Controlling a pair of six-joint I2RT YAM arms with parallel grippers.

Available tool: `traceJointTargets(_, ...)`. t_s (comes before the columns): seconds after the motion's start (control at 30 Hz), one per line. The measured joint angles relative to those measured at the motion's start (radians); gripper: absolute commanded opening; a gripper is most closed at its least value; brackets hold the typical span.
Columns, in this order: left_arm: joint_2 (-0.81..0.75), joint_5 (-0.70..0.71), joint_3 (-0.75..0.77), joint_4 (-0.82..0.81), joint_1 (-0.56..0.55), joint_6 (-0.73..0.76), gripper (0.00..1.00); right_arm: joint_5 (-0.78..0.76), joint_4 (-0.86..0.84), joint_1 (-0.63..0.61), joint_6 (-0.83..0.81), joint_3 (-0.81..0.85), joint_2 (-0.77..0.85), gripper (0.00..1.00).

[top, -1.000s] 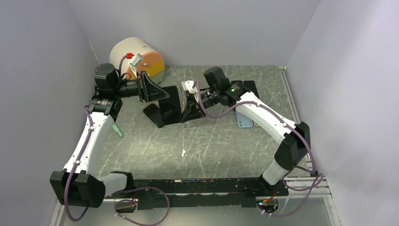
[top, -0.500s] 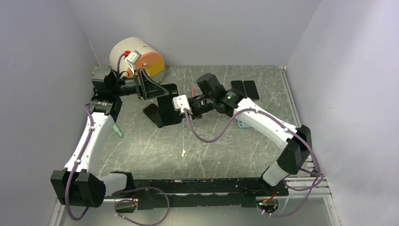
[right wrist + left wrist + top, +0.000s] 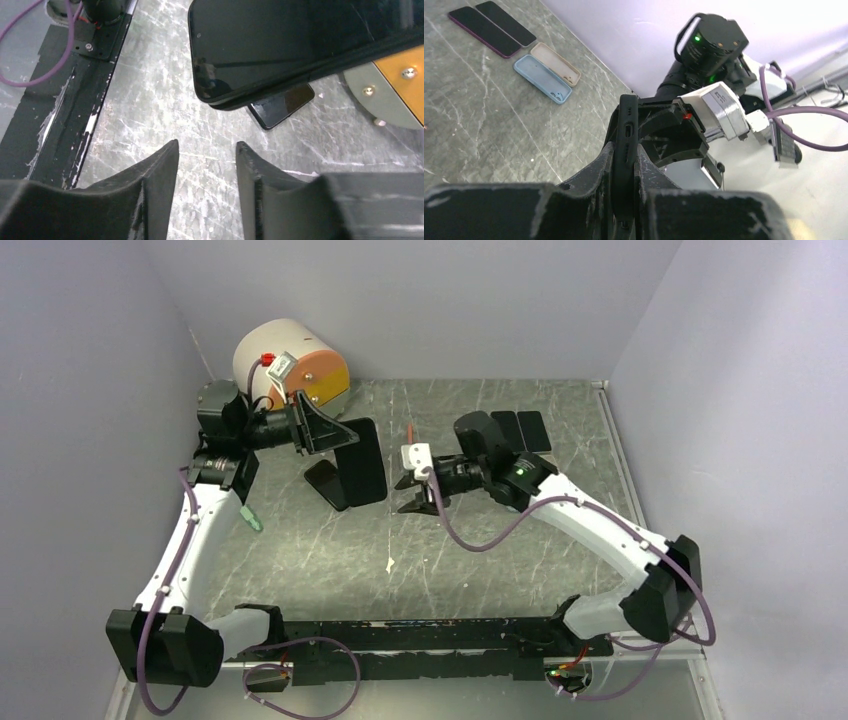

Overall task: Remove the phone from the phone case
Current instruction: Remove the phone case from the phone.

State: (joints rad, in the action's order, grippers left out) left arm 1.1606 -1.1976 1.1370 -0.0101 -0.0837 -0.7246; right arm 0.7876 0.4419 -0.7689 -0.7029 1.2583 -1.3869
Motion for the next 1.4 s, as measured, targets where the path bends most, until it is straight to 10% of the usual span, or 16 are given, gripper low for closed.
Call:
traceJointTargets(0.2, -0.018, 0.137, -0.055, -0.017, 0.0, -0.075, 0.02, -0.042, -0.217, 0.028, 0.343, -0.121, 0.099, 0.73)
traceJointTargets(0.7, -0.04, 0.439, -0.204, -0.063, -0.001, -0.278, 0.03, -0.304, -0.558, 0.031, 1.136, -0.229, 0.146, 0.7)
traceJointTargets(1.4, -0.04, 0.494, -0.325, -0.309, -0.001, -0.489, 0.03, -0.281, -0.704, 0.1, 1.469, -0.285, 0.077, 0.58)
